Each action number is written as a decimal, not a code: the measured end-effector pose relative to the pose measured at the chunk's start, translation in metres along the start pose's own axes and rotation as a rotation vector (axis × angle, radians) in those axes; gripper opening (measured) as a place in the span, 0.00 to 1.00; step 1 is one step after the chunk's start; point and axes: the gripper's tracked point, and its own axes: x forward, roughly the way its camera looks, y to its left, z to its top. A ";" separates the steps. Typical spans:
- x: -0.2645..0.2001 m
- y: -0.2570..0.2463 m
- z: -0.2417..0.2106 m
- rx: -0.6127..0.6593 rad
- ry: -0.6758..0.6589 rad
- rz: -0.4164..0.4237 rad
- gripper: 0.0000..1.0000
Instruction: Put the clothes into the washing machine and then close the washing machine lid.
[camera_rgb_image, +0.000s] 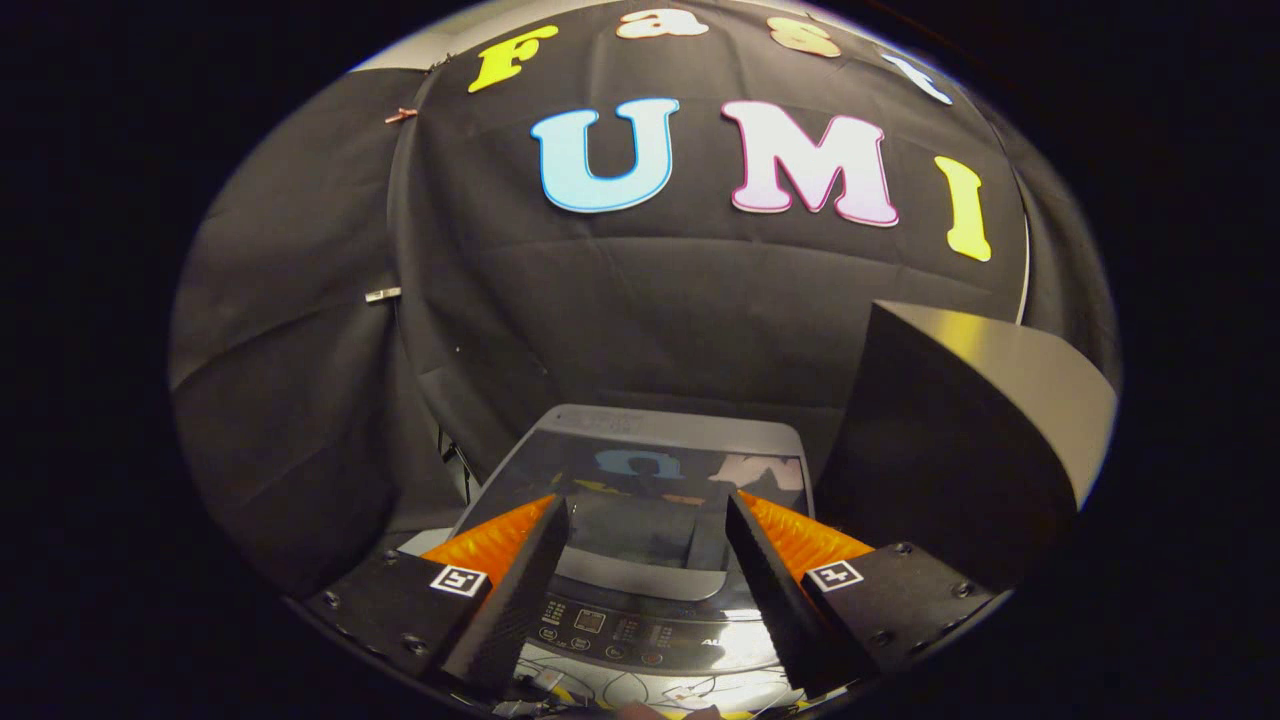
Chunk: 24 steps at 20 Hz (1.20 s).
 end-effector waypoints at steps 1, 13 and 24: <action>-0.010 0.000 0.005 0.009 -0.015 0.000 1.00; -0.125 -0.019 0.058 0.084 -0.199 -0.001 1.00; -0.234 -0.077 0.051 0.106 -0.312 -0.128 0.99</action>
